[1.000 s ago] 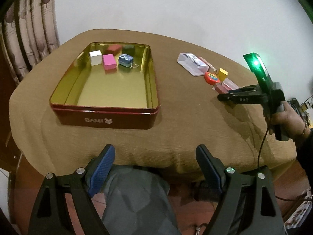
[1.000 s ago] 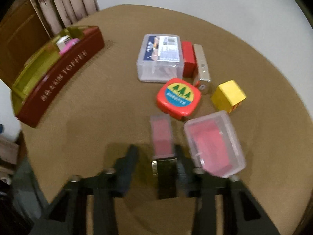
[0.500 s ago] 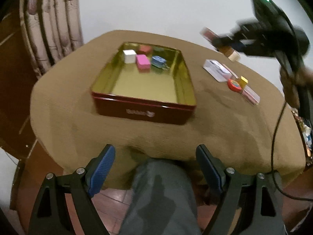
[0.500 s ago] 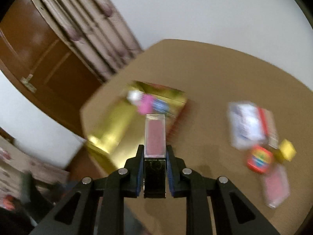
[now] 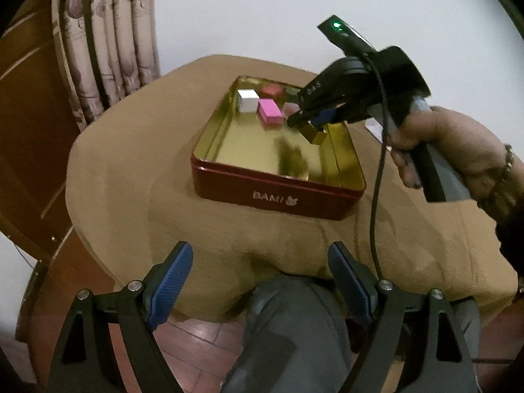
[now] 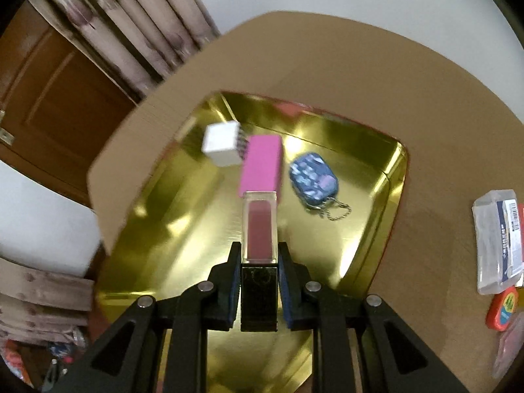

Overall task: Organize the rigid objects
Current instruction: 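Grasp the clear pink-lidded box with the left gripper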

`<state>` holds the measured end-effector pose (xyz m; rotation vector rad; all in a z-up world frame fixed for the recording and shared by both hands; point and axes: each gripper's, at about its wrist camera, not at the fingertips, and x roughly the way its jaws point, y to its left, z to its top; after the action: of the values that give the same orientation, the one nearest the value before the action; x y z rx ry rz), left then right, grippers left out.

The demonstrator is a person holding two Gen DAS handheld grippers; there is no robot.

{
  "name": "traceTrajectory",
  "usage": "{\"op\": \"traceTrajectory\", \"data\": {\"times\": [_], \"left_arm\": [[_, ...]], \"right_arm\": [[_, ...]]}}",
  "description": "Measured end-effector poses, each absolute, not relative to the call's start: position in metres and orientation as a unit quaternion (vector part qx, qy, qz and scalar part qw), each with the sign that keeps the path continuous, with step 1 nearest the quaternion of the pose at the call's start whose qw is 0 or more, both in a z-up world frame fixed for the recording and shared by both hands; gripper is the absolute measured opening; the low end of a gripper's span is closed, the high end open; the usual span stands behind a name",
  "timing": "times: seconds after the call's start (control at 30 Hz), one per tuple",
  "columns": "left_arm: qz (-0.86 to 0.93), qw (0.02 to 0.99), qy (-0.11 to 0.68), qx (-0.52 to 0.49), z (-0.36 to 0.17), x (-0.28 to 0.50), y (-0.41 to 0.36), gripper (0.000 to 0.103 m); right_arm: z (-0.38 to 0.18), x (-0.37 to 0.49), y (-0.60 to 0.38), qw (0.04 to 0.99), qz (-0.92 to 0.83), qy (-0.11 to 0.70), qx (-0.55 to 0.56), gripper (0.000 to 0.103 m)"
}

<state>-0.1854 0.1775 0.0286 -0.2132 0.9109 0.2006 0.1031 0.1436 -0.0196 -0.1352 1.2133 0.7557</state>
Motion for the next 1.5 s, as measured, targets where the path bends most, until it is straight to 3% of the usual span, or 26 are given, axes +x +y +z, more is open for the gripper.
{"op": "traceTrajectory", "data": {"times": [0.27,0.33,0.4,0.57,0.73,0.97,1.1,1.5], "left_arm": [[0.09,0.881,0.453,-0.107,0.021,-0.183,0.18,0.081],[0.092,0.88,0.454,-0.106,0.02,-0.183,0.18,0.081],[0.091,0.88,0.455,-0.103,0.02,-0.183,0.178,0.081],[0.093,0.885,0.449,-0.08,0.022,-0.184,0.166,0.081],[0.063,0.891,0.446,-0.056,0.027,-0.185,0.145,0.081],[-0.058,0.883,0.463,-0.042,0.041,-0.165,0.084,0.081],[-0.126,0.86,0.484,-0.097,0.052,-0.121,0.044,0.082],[-0.071,0.805,0.549,-0.212,0.016,0.052,-0.071,0.081]], "right_arm": [[-0.026,0.12,0.154,0.781,0.293,0.539,-0.118,0.022],[-0.018,0.118,0.148,0.79,0.292,0.526,-0.116,0.03],[-0.002,0.11,0.135,0.809,0.29,0.496,-0.123,0.032],[0.052,0.079,0.052,0.854,0.344,0.389,0.016,0.035],[0.053,0.032,-0.072,0.921,0.237,0.307,0.036,0.057],[-0.017,0.008,-0.238,0.927,0.059,0.37,-0.002,0.057],[-0.043,0.004,-0.304,0.921,0.02,0.389,0.006,0.057],[-0.058,0.007,-0.353,0.918,0.057,0.372,0.128,0.057]]}}
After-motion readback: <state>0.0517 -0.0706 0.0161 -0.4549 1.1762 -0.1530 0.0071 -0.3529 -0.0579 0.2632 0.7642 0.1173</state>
